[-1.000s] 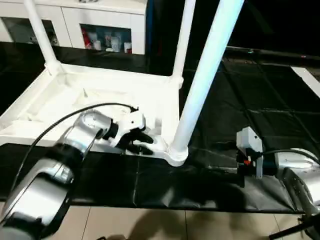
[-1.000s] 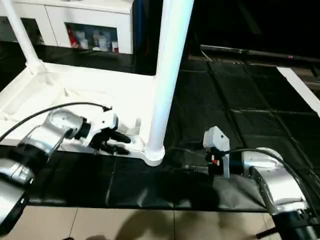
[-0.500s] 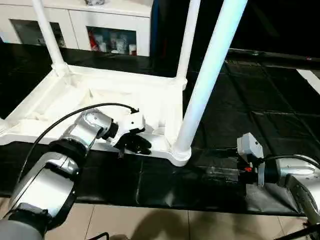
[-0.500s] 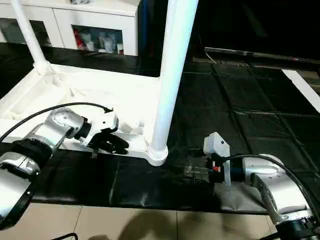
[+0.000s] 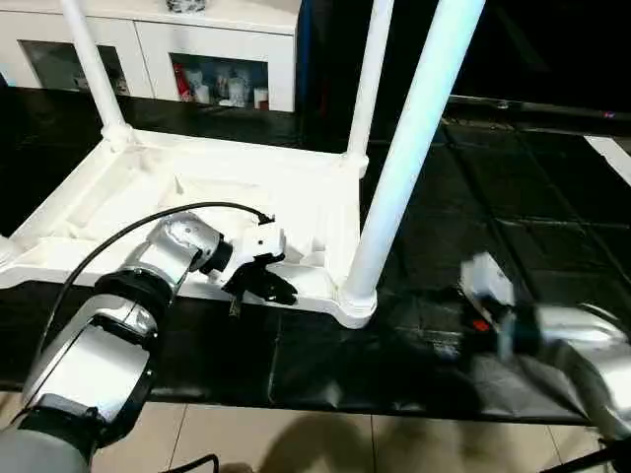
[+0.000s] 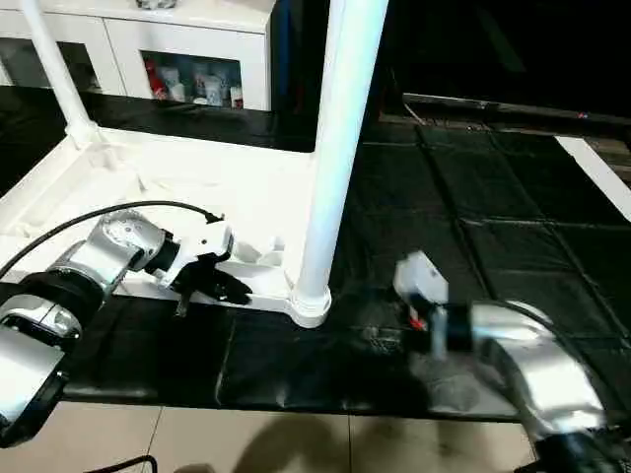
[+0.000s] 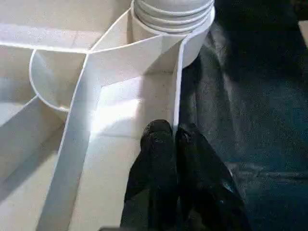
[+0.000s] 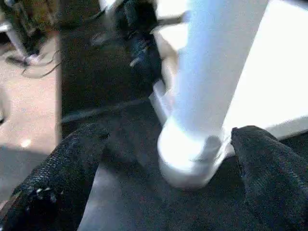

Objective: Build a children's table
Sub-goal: Rotate leg to tighten

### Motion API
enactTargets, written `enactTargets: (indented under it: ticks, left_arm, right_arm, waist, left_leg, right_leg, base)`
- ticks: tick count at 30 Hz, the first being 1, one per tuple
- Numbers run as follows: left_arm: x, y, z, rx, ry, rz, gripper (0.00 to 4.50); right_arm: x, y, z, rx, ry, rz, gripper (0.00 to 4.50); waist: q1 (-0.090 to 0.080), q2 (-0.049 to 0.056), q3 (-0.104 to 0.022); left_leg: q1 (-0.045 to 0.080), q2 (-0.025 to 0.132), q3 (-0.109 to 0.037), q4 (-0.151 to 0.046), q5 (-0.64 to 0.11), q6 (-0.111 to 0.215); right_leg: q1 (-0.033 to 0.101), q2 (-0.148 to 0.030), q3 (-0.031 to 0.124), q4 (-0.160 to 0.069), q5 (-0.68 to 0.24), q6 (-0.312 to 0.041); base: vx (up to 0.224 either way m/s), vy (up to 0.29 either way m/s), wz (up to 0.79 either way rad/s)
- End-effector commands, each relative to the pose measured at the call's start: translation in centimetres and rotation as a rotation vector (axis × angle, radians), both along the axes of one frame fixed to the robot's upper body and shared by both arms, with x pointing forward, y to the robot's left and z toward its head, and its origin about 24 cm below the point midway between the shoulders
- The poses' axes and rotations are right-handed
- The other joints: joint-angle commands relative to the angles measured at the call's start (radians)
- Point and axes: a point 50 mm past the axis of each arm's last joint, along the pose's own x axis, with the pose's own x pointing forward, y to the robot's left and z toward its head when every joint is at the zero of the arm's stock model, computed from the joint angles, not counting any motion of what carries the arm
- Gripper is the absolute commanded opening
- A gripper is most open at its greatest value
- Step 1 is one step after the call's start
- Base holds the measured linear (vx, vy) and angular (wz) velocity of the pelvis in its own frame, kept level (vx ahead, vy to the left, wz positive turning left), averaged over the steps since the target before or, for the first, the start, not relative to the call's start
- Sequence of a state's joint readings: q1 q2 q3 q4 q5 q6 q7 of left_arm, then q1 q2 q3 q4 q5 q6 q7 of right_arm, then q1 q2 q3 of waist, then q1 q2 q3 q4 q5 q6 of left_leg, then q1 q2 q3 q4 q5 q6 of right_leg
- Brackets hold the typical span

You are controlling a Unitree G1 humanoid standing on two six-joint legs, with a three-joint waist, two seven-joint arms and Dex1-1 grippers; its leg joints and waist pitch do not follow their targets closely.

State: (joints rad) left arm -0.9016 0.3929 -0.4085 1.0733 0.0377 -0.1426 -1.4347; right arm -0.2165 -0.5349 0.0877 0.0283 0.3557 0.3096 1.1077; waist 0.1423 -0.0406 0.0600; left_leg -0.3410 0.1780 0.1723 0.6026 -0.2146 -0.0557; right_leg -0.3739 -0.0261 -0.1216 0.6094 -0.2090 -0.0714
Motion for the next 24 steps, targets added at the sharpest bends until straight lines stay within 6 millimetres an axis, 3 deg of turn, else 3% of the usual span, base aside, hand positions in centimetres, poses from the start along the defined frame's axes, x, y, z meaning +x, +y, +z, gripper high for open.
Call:
enactTargets:
  ticks: [1, 6, 10, 14, 15, 18, 20, 24]
  left_arm:
    - [-0.7, -0.5, -0.8, -0.007, 0.045, -0.040, 0.06]
    - [-1.7, -1.1, -1.6, -0.039, 0.069, -0.091, 0.06]
    - [-2.0, -1.0, -1.6, -0.039, 0.060, -0.115, 0.00]
    - [-2.1, -0.8, -1.4, -0.031, 0.052, -0.132, 0.00]
    - [-2.1, -0.7, -1.3, -0.029, 0.049, -0.135, 0.00]
    - [-2.2, -0.5, -1.2, -0.026, 0.045, -0.141, 0.00]
    - [-2.4, -0.4, -1.1, -0.023, 0.046, -0.149, 0.00]
    - [-2.6, -0.3, -1.1, -0.012, 0.051, -0.158, 0.00]
  right_arm:
    - [0.6, -0.1, 0.2, -0.012, -0.028, -0.032, 4.50]
    - [1.5, 1.0, -0.3, 0.030, 0.003, 0.009, 4.50]
    - [1.4, 1.5, -0.6, 0.036, 0.051, 0.101, 4.03]
    - [1.5, 1.4, -1.2, 0.040, 0.111, 0.183, 3.84]
    - [1.6, 1.4, -1.3, 0.038, 0.119, 0.193, 3.60]
    - [2.0, 1.4, -1.5, 0.033, 0.130, 0.202, 3.49]
    - [2.6, 1.4, -1.7, 0.030, 0.135, 0.209, 3.24]
    - [3.2, 1.7, -1.6, 0.037, 0.140, 0.230, 2.95]
  waist:
    - [0.002, 0.010, -0.076]
    - [0.003, 0.014, -0.077]
    - [0.006, 0.013, -0.077]
    - [0.008, 0.011, -0.077]
    - [0.008, 0.011, -0.077]
    - [0.008, 0.012, -0.078]
    - [0.008, 0.007, -0.078]
    - [0.004, 0.011, -0.078]
  left_leg:
    - [0.000, 0.075, -0.029, -0.060, -0.022, 0.066]
    - [-0.003, 0.077, -0.028, -0.059, -0.017, 0.076]
    - [-0.005, 0.078, -0.026, -0.058, -0.019, 0.084]
    - [-0.006, 0.075, -0.026, -0.058, -0.024, 0.081]
    - [-0.007, 0.073, -0.025, -0.057, -0.018, 0.082]
    - [-0.005, 0.075, -0.026, -0.057, -0.018, 0.080]
    - [-0.007, 0.073, -0.025, -0.057, -0.014, 0.081]
    - [-0.008, 0.075, -0.024, -0.055, 0.001, 0.087]
  right_leg:
    - [0.062, -0.149, 0.082, -0.076, -0.095, -0.076]
    - [0.064, -0.151, 0.082, -0.070, -0.074, -0.096]
    - [0.063, -0.150, 0.082, -0.072, -0.088, -0.090]
    - [0.064, -0.149, 0.081, -0.075, -0.129, -0.068]
    - [0.063, -0.146, 0.081, -0.076, -0.133, -0.062]
    - [0.061, -0.147, 0.080, -0.073, -0.129, -0.066]
    - [0.062, -0.145, 0.080, -0.073, -0.132, -0.061]
    - [0.059, -0.145, 0.080, -0.068, -0.101, -0.085]
  base:
    - [0.000, 0.000, 0.00]
    - [0.000, 0.000, 0.00]
    - [0.000, 0.000, 0.00]
    - [0.000, 0.000, 0.00]
    - [0.000, 0.000, 0.00]
    - [0.000, 0.000, 0.00]
    - [0.000, 0.000, 0.00]
    - [0.000, 0.000, 0.00]
